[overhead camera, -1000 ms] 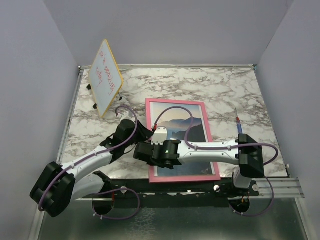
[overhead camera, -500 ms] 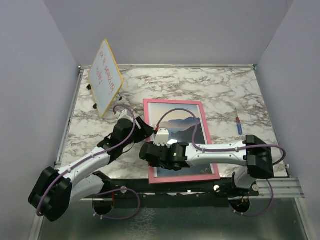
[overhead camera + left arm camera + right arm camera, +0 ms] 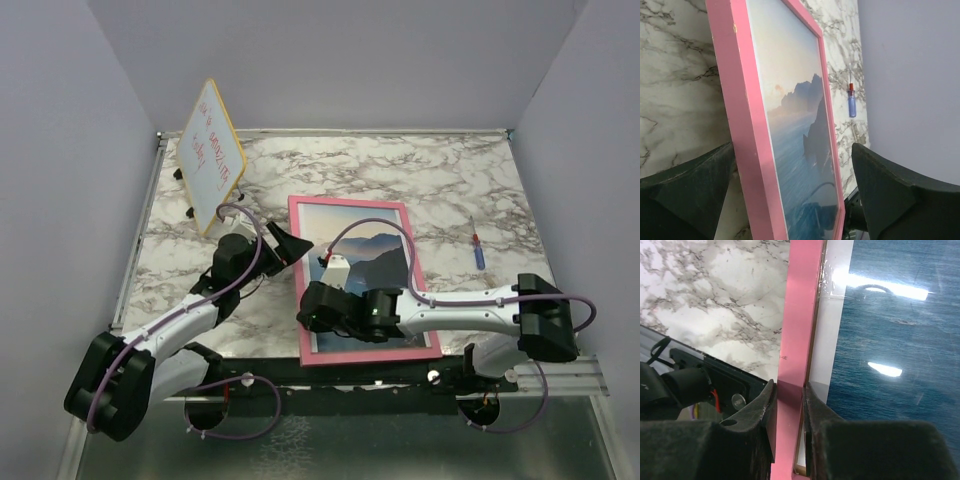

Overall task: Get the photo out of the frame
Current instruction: Turn over the photo frame at the center of the board.

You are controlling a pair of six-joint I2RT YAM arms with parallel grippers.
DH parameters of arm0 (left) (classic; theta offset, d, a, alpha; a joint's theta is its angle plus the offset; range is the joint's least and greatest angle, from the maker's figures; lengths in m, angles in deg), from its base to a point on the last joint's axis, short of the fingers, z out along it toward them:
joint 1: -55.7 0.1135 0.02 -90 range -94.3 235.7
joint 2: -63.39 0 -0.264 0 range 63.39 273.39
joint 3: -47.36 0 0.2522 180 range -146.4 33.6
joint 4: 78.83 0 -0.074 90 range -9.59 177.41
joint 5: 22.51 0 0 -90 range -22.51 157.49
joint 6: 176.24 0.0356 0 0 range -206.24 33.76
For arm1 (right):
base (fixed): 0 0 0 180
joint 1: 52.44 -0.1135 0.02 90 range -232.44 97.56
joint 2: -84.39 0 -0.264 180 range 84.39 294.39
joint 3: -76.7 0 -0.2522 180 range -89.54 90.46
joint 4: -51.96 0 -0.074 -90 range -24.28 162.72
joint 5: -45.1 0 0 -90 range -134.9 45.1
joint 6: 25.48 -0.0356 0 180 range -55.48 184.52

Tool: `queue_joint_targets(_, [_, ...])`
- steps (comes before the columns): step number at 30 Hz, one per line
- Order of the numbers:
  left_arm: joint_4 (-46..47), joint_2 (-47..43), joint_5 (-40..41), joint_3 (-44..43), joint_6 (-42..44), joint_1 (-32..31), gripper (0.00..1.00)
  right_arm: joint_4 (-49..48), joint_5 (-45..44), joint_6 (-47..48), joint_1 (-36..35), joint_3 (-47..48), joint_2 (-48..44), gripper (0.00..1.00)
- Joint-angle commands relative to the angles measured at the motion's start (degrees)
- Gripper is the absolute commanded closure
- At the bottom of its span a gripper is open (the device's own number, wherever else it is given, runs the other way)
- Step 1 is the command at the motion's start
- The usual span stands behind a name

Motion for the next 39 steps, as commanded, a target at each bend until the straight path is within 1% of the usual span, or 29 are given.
queue_joint_targets(1, [7.93,0.59,-3.85,0.16,0.57,1.25,0.01,-7.52,3.23,0.61,1.01,-0.98,-4.15,1.00])
queue_joint_targets(8, [8.46,2.21,-5.13,0.83,0.24,2.49,0.01,-6.32,1.23,-0.28,1.11,-2.70,-7.20,0.99])
queue_joint_targets(14, [10.74,4.91,-5.86,1.34,0.92,3.11,0.01,-5.28,0.81,-0.13,1.17,-4.19,-9.95,1.00])
queue_joint_targets(17, [12.45,6.29,-6.67,1.72,-0.71,3.12,0.01,-4.86,-0.15,-0.49,1.32,-4.98,-11.12,1.00])
queue_joint_targets(21, [14.71,6.26,-4.13,3.78,-5.34,3.04,0.02,-5.09,-0.76,-3.07,1.33,-6.73,-12.00,0.99])
queue_joint_targets(25, [16.94,8.17,-5.57,3.24,-6.72,3.03,0.07,-5.80,-0.56,-3.15,1.28,-7.23,-11.95,1.00])
queue_joint_targets(27, [18.85,8.57,-5.41,4.04,-8.45,3.03,0.16,-4.70,-0.99,-3.54,1.29,-6.92,-12.05,1.00])
queue_joint_targets(28, [21.02,8.71,-5.07,4.71,-9.32,3.03,0.17,-3.99,-1.29,-4.10,1.31,-6.98,-12.27,1.00])
queue_joint_targets(32, [25.20,11.73,-5.52,5.50,-11.20,2.95,0.18,-4.13,-1.69,-4.41,1.36,-8.08,-13.67,1.00])
queue_joint_targets(35, [29.98,14.41,-6.20,6.46,-13.06,2.79,0.19,-2.75,-2.63,-5.68,1.37,-7.72,-14.01,0.99])
queue_joint_targets(39, [35.22,15.49,-6.60,7.82,-14.62,2.62,0.21,-2.84,-3.18,-5.97,1.37,-8.40,-14.48,1.00])
